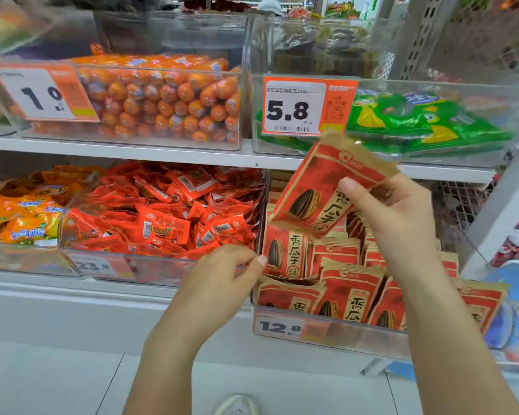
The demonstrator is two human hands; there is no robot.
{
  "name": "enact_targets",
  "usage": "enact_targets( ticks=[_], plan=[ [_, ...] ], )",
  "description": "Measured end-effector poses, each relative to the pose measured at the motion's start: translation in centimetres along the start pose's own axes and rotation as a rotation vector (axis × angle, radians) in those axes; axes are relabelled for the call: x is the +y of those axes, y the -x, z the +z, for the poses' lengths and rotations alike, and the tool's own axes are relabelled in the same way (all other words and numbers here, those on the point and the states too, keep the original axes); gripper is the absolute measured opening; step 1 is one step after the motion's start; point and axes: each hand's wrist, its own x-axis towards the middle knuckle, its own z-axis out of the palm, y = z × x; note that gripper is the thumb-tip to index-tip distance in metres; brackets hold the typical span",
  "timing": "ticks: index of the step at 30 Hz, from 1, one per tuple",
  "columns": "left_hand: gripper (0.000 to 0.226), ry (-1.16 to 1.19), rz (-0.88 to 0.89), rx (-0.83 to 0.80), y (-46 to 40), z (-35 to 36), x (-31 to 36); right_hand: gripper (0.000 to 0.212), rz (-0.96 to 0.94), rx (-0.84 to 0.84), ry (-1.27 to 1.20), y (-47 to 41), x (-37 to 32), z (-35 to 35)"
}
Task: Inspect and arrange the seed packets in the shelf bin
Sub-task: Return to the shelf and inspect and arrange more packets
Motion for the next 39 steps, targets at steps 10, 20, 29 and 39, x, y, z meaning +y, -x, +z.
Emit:
enact_targets(
  ticks=[10,20,29,39],
  plan=[
    [0.030,0.086,-0.053,-0.128,0.3,-0.6,0.0,0.012,0.252,-0.342,0.606,-0.2,3.8,2.2],
    [0.025,0.095,-0.060,-0.149,0.5,-0.9,0.3,0.019,0.322,-0.363,0.780,0.1,3.7,2.6],
    [0.039,0.122,-0.049,-0.196,0.3,-0.9,-0.2,0.035,0.259,-0.228,0.787,0.5,3.2,2.8],
    [0.019,0.055,0.039,0.031,-0.7,0.0,-0.2,0.023,0.404,-0.642,0.839,2.0,-1.2,0.9]
  ],
)
